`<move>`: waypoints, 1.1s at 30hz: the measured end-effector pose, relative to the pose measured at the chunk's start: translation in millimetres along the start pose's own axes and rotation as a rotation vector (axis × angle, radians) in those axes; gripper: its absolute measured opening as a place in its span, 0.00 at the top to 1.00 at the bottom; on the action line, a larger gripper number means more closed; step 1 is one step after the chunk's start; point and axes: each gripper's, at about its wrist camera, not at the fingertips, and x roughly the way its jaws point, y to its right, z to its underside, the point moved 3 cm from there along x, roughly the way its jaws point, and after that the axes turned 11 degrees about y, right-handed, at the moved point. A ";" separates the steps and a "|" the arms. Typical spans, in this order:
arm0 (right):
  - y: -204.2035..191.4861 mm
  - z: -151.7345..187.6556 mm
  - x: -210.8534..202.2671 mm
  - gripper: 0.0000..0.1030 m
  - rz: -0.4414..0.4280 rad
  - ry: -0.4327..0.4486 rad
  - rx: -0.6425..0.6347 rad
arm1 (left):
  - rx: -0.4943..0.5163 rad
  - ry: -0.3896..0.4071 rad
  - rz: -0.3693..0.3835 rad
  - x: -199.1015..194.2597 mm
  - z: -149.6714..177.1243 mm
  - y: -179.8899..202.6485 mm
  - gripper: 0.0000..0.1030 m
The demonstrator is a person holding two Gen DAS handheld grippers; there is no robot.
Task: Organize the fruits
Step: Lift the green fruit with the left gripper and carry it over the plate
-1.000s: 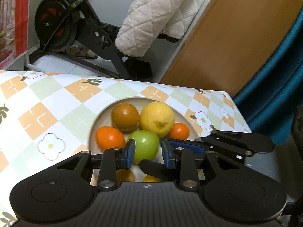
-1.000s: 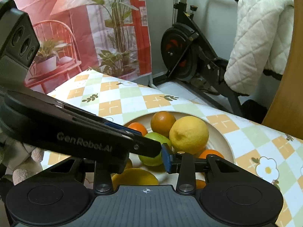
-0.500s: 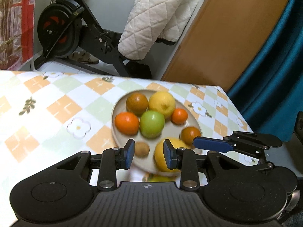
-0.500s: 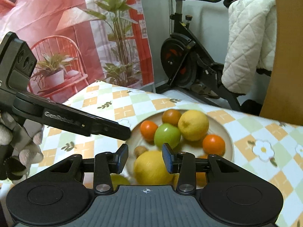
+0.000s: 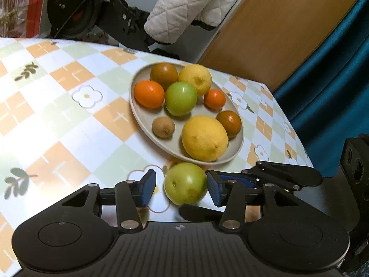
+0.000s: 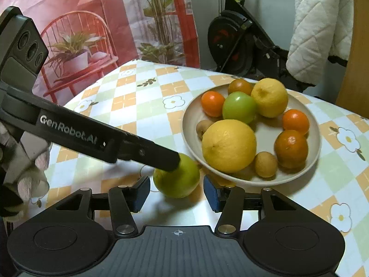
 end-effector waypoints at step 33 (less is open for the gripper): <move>43.5 -35.1 -57.4 0.59 0.078 0.179 0.002 | 0.155 0.059 0.047 13.5 -35.0 80.4 0.52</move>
